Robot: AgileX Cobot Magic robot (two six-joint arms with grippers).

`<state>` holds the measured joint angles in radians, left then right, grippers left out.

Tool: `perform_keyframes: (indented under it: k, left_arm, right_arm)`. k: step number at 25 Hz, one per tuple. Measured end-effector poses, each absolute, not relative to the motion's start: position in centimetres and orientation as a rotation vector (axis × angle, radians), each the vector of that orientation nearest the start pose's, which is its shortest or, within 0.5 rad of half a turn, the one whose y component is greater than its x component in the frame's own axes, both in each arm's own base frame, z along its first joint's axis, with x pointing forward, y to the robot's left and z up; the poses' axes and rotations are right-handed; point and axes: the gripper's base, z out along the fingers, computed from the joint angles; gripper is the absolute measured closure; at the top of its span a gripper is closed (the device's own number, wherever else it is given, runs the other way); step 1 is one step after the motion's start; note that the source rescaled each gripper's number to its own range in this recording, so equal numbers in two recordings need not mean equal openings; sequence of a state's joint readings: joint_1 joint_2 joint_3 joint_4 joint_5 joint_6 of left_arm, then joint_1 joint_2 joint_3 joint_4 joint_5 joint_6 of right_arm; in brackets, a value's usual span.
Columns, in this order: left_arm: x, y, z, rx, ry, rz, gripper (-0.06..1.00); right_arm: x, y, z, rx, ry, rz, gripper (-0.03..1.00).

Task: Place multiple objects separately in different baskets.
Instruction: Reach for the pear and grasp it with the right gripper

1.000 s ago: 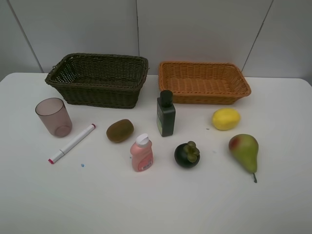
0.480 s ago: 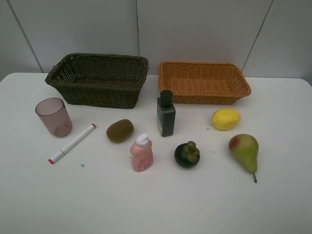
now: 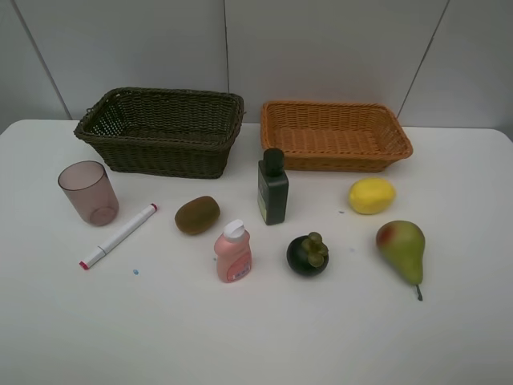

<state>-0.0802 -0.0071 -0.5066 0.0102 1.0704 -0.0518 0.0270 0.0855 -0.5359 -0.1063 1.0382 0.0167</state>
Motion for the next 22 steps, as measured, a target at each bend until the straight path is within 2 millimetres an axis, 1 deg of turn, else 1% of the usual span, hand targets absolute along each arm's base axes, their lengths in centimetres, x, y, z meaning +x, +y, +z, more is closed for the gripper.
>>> perform_keyframes:
  k: [3, 6, 8, 11, 13, 16, 19, 22]
  left_arm:
    - [-0.7, 0.1, 27.8, 0.028, 2.041, -0.071, 0.20]
    - [-0.7, 0.1, 27.8, 0.028, 2.041, -0.071, 0.20]
    - [-0.7, 0.1, 27.8, 0.028, 2.041, -0.071, 0.20]
    - [-0.7, 0.1, 27.8, 0.028, 2.041, -0.071, 0.20]
    - [-0.7, 0.1, 27.8, 0.028, 2.041, -0.071, 0.20]
    - [-0.7, 0.1, 27.8, 0.028, 2.041, -0.071, 0.20]
    - [-0.7, 0.1, 27.8, 0.028, 2.041, -0.071, 0.20]
    - [-0.7, 0.1, 27.8, 0.028, 2.041, -0.071, 0.20]
  right_arm:
    - [2.4, -0.7, 30.6, 0.007, 2.063, -0.085, -0.03]
    - [4.7, -0.6, 31.9, 0.008, 2.098, -0.081, -0.03]
    - [6.6, -0.6, 32.4, 0.005, 2.158, -0.082, -0.03]
    - [9.4, -0.5, 32.6, 0.000, 2.258, -0.087, -0.03]
    - [11.3, -0.5, 32.3, -0.004, 2.327, -0.090, -0.03]
    - [14.1, -0.4, 31.4, -0.011, 2.433, -0.095, -0.03]
    - [16.6, -0.3, 29.7, -0.020, 2.542, -0.100, -0.03]
    - [18.6, -0.2, 28.0, -0.030, 2.611, -0.101, -0.03]
